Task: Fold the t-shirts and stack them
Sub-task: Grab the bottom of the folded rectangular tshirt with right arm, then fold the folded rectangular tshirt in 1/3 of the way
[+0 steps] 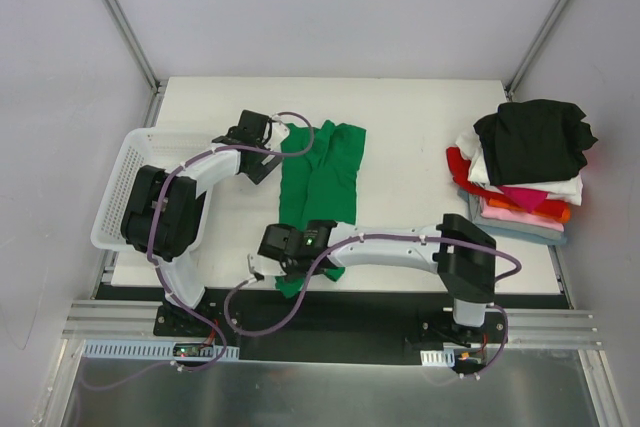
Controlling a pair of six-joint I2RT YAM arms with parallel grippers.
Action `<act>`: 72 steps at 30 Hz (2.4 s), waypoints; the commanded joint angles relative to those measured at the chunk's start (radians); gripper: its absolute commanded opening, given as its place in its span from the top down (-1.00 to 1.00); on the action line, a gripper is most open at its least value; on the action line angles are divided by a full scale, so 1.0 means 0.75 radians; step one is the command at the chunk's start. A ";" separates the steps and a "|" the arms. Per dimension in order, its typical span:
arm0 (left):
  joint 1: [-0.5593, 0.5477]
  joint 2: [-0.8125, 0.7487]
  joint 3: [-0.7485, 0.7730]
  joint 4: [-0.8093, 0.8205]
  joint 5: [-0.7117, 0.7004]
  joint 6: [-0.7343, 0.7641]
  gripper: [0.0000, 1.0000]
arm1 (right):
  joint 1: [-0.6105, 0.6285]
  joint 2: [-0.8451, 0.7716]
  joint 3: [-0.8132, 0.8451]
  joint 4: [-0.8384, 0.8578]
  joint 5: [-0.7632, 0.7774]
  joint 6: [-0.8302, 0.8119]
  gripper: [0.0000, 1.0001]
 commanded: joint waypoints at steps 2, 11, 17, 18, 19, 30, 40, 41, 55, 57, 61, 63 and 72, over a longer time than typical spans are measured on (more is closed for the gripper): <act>0.005 0.013 0.006 0.025 0.029 -0.016 -0.91 | -0.075 -0.081 0.134 -0.096 0.160 -0.052 0.99; 0.005 0.042 0.016 0.041 0.029 -0.016 -0.90 | -0.229 -0.047 0.214 -0.119 0.244 -0.119 0.99; 0.005 0.030 0.000 0.049 0.025 -0.012 -0.90 | -0.353 0.037 0.269 -0.096 0.226 -0.185 0.98; 0.005 0.026 -0.002 0.051 0.027 -0.014 -0.90 | -0.364 0.052 0.279 -0.094 0.215 -0.193 0.99; 0.005 0.028 -0.004 0.055 0.029 -0.012 -0.90 | -0.390 0.066 0.290 -0.096 0.207 -0.197 0.99; 0.005 0.011 -0.017 0.057 0.035 -0.008 -0.90 | -0.478 0.293 0.394 -0.031 0.127 -0.281 0.99; 0.005 0.007 -0.027 0.057 0.049 -0.008 -0.90 | -0.536 0.354 0.459 -0.008 0.113 -0.313 0.99; 0.005 0.011 -0.025 0.055 0.049 -0.008 -0.90 | -0.540 0.356 0.461 -0.008 0.115 -0.320 0.99; 0.005 0.005 -0.033 0.057 0.057 -0.020 -0.90 | -0.603 0.418 0.537 0.014 0.154 -0.369 0.76; 0.005 0.007 -0.037 0.057 0.053 -0.018 -0.90 | -0.609 0.412 0.543 0.031 0.170 -0.379 0.49; 0.005 0.003 -0.037 0.057 0.055 -0.020 -0.90 | -0.626 0.414 0.574 0.041 0.193 -0.389 0.22; 0.005 0.001 -0.035 0.057 0.055 -0.020 -0.90 | -0.634 0.414 0.582 0.043 0.203 -0.391 0.10; 0.007 -0.009 -0.019 0.061 0.017 -0.030 -0.90 | -0.673 0.442 0.625 0.076 0.227 -0.424 0.03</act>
